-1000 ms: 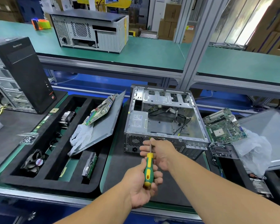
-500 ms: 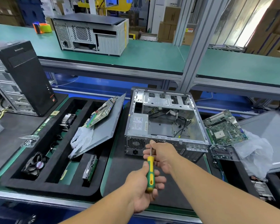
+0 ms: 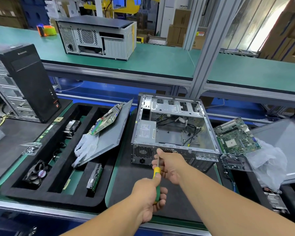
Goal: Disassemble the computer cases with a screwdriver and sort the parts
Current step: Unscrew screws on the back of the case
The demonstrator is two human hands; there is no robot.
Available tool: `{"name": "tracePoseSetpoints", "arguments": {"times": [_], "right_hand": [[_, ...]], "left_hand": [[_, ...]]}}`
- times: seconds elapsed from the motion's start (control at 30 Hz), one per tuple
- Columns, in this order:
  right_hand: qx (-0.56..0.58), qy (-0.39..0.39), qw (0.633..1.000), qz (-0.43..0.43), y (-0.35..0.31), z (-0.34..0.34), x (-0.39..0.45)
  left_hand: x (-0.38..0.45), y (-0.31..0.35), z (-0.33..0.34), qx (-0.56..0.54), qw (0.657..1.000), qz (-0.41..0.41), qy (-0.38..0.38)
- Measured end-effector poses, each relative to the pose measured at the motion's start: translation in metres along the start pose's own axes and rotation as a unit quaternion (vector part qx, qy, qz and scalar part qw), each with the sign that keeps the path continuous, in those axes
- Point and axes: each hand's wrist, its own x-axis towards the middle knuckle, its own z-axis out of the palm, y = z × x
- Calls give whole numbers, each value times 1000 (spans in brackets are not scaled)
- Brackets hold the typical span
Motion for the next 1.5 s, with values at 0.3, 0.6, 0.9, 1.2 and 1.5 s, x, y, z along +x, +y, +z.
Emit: {"name": "tracePoseSetpoints", "arguments": {"times": [0.3, 0.6, 0.9, 1.2, 1.5], "right_hand": [[-21, 22, 1000, 1, -3, 4, 8], [74, -17, 996, 43, -3, -2, 8], [149, -55, 985, 60, -3, 0, 11], [107, -74, 990, 48, 0, -6, 8], [161, 27, 986, 36, 5, 7, 17]], "left_hand": [[-5, 4, 1, -31, 998, -18, -46], [-2, 1, 2, -42, 999, 0, -4], [-3, 4, -2, -92, 995, -26, -1], [-2, 4, -3, -86, 995, -48, -14], [-6, 3, 0, -11, 999, 15, -37]]}}
